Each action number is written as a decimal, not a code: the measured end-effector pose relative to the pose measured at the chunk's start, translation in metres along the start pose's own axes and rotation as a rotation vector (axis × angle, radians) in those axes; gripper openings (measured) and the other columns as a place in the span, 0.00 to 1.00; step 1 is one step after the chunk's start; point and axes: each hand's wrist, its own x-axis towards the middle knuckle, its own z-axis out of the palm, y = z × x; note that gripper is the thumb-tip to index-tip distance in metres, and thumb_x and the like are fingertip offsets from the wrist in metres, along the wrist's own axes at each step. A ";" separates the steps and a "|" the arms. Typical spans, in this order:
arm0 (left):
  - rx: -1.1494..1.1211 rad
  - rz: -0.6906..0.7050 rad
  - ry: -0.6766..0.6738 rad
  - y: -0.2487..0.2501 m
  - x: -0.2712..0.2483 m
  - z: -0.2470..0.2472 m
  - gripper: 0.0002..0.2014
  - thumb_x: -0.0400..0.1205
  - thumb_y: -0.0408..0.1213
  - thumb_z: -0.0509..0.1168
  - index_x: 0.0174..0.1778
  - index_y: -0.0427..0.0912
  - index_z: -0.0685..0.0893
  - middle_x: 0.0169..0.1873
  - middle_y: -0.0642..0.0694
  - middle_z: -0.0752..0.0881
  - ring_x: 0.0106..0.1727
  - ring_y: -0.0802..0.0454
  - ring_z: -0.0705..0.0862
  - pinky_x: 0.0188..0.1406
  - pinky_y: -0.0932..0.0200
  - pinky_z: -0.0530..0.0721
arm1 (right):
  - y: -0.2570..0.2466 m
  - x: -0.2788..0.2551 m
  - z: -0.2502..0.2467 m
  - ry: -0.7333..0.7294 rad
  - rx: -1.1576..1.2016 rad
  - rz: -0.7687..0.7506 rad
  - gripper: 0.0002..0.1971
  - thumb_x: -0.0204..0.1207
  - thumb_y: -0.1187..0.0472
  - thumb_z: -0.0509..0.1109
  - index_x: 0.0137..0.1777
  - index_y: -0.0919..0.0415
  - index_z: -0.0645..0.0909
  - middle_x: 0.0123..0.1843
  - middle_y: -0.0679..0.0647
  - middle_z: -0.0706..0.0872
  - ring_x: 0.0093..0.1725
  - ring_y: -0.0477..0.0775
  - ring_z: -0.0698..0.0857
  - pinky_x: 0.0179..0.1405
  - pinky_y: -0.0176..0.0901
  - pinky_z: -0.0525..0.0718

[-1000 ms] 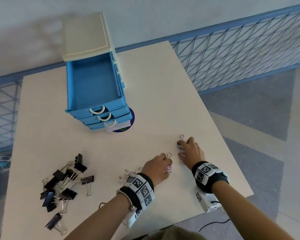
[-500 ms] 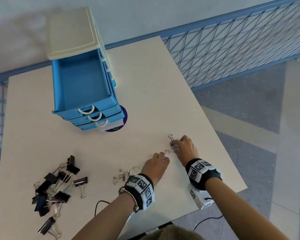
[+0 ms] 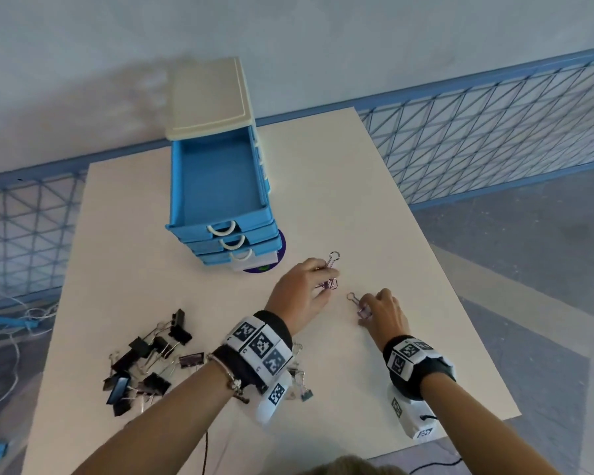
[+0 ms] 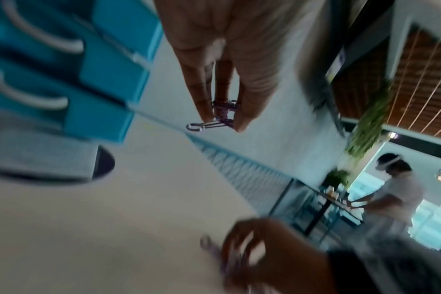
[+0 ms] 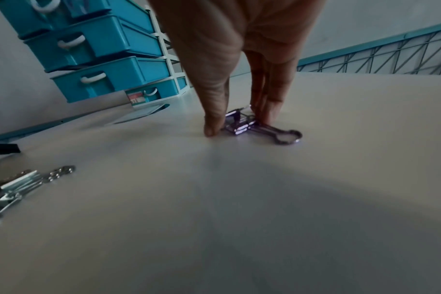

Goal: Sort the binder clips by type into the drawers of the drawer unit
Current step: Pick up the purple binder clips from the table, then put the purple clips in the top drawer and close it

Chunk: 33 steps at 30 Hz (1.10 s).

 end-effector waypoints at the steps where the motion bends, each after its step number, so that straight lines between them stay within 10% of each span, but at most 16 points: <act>1: -0.001 0.013 0.072 0.003 0.002 -0.016 0.15 0.76 0.29 0.67 0.58 0.41 0.84 0.59 0.41 0.82 0.57 0.46 0.82 0.63 0.52 0.80 | -0.002 0.000 0.001 0.013 0.002 0.004 0.13 0.74 0.64 0.69 0.58 0.61 0.79 0.60 0.63 0.75 0.61 0.64 0.76 0.50 0.50 0.81; 8: 0.121 -0.061 0.442 -0.003 0.027 -0.116 0.14 0.76 0.29 0.67 0.58 0.39 0.84 0.55 0.37 0.82 0.48 0.47 0.83 0.53 0.60 0.78 | -0.009 0.001 0.008 0.090 0.020 0.016 0.11 0.78 0.67 0.61 0.55 0.65 0.81 0.56 0.67 0.79 0.58 0.66 0.78 0.47 0.51 0.81; 18: 0.323 -0.411 0.396 -0.052 0.061 -0.144 0.23 0.81 0.28 0.56 0.74 0.41 0.67 0.74 0.33 0.68 0.74 0.36 0.66 0.70 0.42 0.71 | -0.022 -0.011 -0.020 0.172 0.240 -0.120 0.07 0.71 0.70 0.71 0.47 0.64 0.88 0.51 0.64 0.85 0.48 0.65 0.85 0.41 0.40 0.75; 27: 0.225 -0.204 0.555 -0.061 -0.016 -0.110 0.15 0.78 0.25 0.58 0.58 0.36 0.83 0.66 0.33 0.76 0.68 0.36 0.72 0.66 0.48 0.74 | -0.163 0.001 -0.105 0.401 0.478 -0.603 0.09 0.68 0.68 0.75 0.49 0.60 0.89 0.46 0.56 0.84 0.36 0.52 0.81 0.38 0.38 0.83; 30: 0.184 -0.172 0.553 -0.067 -0.045 -0.095 0.18 0.77 0.35 0.52 0.54 0.39 0.85 0.61 0.37 0.80 0.64 0.47 0.73 0.60 0.60 0.75 | -0.212 0.015 -0.116 0.388 0.474 -0.678 0.10 0.69 0.67 0.74 0.50 0.61 0.88 0.50 0.62 0.86 0.40 0.56 0.83 0.45 0.48 0.87; 33: 0.163 -0.163 0.474 -0.077 -0.071 -0.083 0.23 0.73 0.42 0.46 0.52 0.42 0.85 0.54 0.41 0.84 0.55 0.57 0.72 0.53 0.66 0.75 | -0.244 0.032 -0.123 0.285 0.357 -0.638 0.19 0.72 0.60 0.73 0.64 0.60 0.80 0.67 0.65 0.78 0.64 0.63 0.80 0.68 0.52 0.78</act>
